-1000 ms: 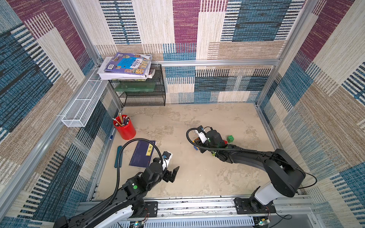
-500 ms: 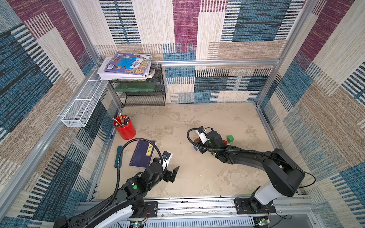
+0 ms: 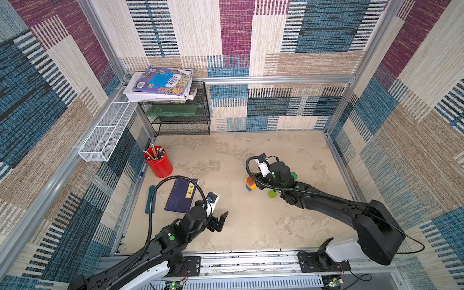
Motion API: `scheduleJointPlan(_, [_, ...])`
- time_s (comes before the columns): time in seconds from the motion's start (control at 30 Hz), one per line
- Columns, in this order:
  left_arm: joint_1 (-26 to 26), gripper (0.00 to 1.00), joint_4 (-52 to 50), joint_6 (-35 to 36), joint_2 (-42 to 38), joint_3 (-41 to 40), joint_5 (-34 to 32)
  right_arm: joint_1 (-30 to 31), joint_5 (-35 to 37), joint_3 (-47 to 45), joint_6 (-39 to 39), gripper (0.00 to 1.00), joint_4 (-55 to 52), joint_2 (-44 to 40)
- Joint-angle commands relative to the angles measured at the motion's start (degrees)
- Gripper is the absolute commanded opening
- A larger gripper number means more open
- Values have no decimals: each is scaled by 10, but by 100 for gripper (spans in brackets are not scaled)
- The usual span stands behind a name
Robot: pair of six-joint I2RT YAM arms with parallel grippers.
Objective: Assemble the letter f with lego
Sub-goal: Place the lego brick at the center of the board, then pick up the lego brick from the center of the board.
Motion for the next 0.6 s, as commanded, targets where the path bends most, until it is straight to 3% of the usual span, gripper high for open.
scheduleJointPlan(0.0, [-1, 99, 19, 5, 2, 3, 28, -25, 17, 26, 14, 58, -81, -10])
scheduleJointPlan(0.27, [0, 99, 15, 5, -1, 3, 27, -106, 33, 108, 14, 62, -222, 61])
scheduleJointPlan(0.57, [0, 99, 10, 2, -1, 3, 15, -124, 48, 201, -4, 66, -291, 173])
